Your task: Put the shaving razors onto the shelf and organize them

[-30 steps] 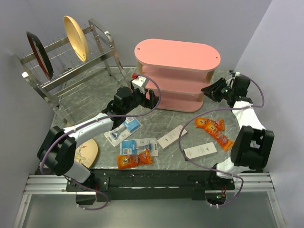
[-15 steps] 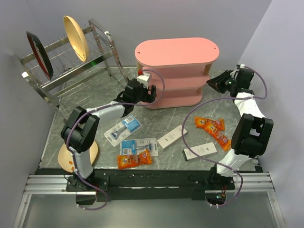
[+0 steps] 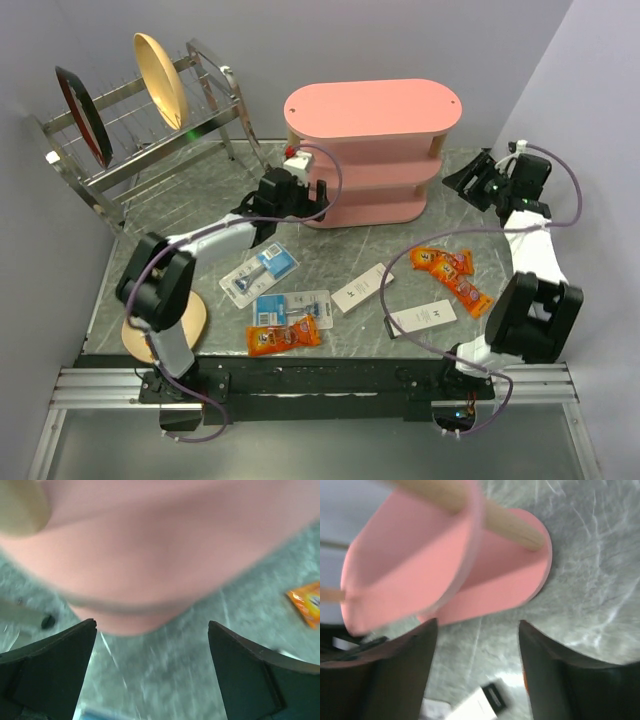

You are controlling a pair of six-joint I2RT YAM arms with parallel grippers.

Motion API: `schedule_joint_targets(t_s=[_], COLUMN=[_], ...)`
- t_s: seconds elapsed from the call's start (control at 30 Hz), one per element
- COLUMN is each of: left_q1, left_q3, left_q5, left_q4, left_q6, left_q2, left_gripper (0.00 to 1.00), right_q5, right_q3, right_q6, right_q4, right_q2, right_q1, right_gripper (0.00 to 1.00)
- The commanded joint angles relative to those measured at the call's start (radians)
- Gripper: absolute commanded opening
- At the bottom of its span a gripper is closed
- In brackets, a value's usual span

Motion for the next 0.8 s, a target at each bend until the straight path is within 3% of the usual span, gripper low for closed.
schedule_joint_targets(t_s=[0.0,0.13,0.3,0.43,0.57,0.77], left_q1=[-0.024,-0.035,-0.029,-0.004,0.053,0.070], left_q3=[-0.102,-0.188,-0.180,-0.142,-0.070,-0.099], left_q5=[0.038,0.080,0.014,0.009,0.113,0.146], left_q4=[-0.067,-0.142,-0.421,-0.648,-0.823,-0.781], left_q6=[-0.033,-0.021,0.068,0.203,0.353,0.398], left_q2=[-0.204,-0.347,-0.441,-0.493,-0.447,-0.378], left_gripper=[0.99,1.00,1.00,1.00,1.00,1.00], right_q5=[0.007,0.021,0.073,0.111,0.078,0.052], right_q3=[0.026,-0.015,-0.111,-0.156,-0.144,-0.075], right_q6=[-0.287,-0.531,-0.712,-0.711,-0.650,-0.626], right_q4=[-0.196,-0.321,-0.394,-0.393,-0.384,-0.390], right_q2=[-0.149,-0.238,-0.365,-0.410,-0.387,-0.328], right_q1=[0.006,0.020,0.111,0.220,0.243,0.278], right_gripper=[0.79,0.80,0.82,0.84,0.89,0.93])
